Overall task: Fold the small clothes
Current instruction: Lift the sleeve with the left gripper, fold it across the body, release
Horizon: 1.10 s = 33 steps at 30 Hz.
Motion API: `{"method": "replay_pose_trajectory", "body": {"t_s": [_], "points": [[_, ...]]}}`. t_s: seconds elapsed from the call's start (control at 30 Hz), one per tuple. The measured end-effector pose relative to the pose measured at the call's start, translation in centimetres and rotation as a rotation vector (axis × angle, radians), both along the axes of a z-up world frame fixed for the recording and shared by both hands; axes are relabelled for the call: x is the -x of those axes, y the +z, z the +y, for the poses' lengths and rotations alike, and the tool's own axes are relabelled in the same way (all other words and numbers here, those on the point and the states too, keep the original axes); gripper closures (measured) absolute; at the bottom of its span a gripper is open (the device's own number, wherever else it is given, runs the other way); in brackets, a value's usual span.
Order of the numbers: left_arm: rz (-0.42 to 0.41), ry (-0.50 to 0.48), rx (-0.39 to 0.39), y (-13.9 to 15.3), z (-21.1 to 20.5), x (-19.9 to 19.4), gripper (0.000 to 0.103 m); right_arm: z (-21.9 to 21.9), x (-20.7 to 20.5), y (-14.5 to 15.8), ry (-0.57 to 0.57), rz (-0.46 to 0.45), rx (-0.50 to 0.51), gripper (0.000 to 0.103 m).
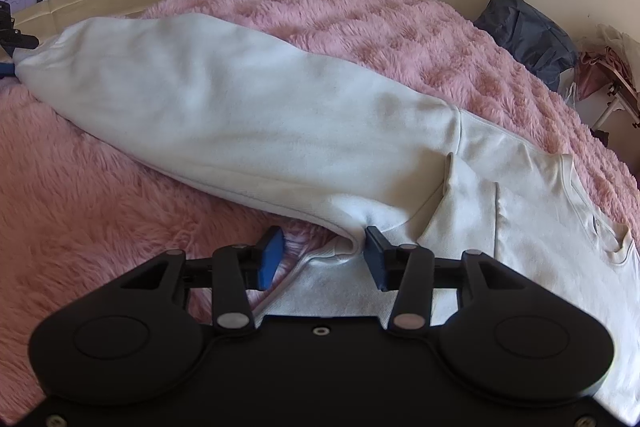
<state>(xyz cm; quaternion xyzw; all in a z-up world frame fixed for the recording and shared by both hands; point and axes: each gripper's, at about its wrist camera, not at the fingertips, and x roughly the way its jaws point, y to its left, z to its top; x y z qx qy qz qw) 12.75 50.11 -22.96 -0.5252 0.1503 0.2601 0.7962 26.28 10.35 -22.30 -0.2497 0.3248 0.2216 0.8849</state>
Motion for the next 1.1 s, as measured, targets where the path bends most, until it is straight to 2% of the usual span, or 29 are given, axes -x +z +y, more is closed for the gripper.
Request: {"method": "replay_pose_trajectory", "body": {"t_s": [0.1,0.17,0.3,0.4,0.57,0.7,0.9,1.1], "points": [[-0.029,-0.013,-0.064,1.6,-0.7,-0.1,0.096,0.1,0.1,-0.1,-0.001,-0.005,0.001,0.055],[-0.066,-0.029,-0.080,2.8,-1.1,-0.3,0.096,0.1,0.1,-0.4,-0.001,-0.005,0.002,0.055],[-0.198,-0.076,-0.075,6.3,-2.5,-1.7,0.097,-0.3,0.1,-0.5,-0.009,0.002,-0.020,0.054],[-0.278,-0.139,-0.122,9.8,-4.7,-3.7,0.097,-1.6,0.5,0.5,-0.016,0.009,-0.085,0.055],[-0.391,-0.288,-0.142,14.6,-9.8,-7.7,0.097,-5.2,2.2,2.7,-0.032,-0.022,-0.156,0.054],[-0.446,-0.418,-0.151,17.5,-15.5,-11.3,0.097,-9.4,3.4,3.8,-0.070,-0.032,-0.183,0.052],[-0.500,-0.604,-0.113,19.4,-25.5,-16.5,0.097,-15.6,3.7,4.4,-0.157,-0.036,-0.205,0.052],[-0.511,-0.788,-0.055,18.2,-37.6,-20.5,0.097,-22.4,4.1,5.1,-0.246,-0.072,-0.187,0.051]]}}
